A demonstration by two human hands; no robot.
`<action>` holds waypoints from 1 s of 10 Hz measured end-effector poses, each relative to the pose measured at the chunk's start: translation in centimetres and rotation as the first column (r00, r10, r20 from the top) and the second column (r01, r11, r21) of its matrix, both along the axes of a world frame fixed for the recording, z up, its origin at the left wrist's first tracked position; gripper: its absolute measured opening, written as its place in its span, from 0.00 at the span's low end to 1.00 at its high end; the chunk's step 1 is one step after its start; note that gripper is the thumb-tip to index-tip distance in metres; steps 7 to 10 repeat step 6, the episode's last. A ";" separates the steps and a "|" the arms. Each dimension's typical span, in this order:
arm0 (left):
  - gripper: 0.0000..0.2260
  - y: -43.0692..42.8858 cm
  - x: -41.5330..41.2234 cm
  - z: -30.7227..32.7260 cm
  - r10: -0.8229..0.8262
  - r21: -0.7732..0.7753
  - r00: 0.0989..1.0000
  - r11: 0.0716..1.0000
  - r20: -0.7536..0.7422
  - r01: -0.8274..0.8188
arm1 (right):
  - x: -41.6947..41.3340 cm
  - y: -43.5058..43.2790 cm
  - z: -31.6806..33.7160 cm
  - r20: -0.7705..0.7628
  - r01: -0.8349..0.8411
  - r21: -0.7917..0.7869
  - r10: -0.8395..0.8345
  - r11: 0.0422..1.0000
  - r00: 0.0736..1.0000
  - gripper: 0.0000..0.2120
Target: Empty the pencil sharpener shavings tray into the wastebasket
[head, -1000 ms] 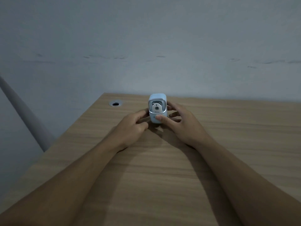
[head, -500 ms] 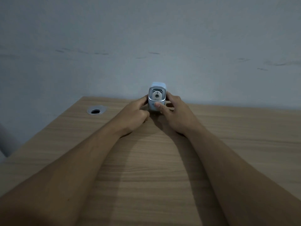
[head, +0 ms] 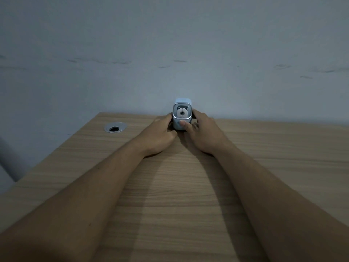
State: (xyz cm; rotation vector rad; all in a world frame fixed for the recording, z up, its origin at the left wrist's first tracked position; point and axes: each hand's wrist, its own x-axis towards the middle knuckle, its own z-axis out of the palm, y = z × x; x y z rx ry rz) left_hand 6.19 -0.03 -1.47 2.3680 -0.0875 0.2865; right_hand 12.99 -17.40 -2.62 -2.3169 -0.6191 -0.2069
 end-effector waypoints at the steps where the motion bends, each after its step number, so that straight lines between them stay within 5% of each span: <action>1: 0.27 0.1 0.1 0.0 0.008 0.032 1.000 0.999 -0.020 -0.008 | 0.4 0.0 -0.2 0.005 0.017 0.034 -0.017 0.999 1.000 0.29; 4: 0.24 0.3 0.2 -1.0 0.100 0.160 0.995 0.982 -0.010 -0.097 | -0.6 0.1 -0.1 -0.056 0.064 0.058 -0.061 0.996 0.997 0.46; 5: 0.19 0.0 -0.9 -0.9 0.146 0.236 0.989 0.962 -0.029 -0.135 | -1.6 -0.3 0.0 -0.056 0.077 0.039 -0.075 0.996 0.996 0.47; 6: 0.30 -0.1 -2.8 -1.3 0.198 0.347 0.980 0.920 -0.008 -0.183 | -4.3 -1.2 0.1 -0.093 0.078 -0.037 -0.081 0.996 0.992 0.44; 10: 0.30 -0.1 -2.8 -1.3 0.198 0.347 0.980 0.920 -0.008 -0.183 | -4.3 -1.2 0.1 -0.093 0.078 -0.037 -0.081 0.996 0.992 0.44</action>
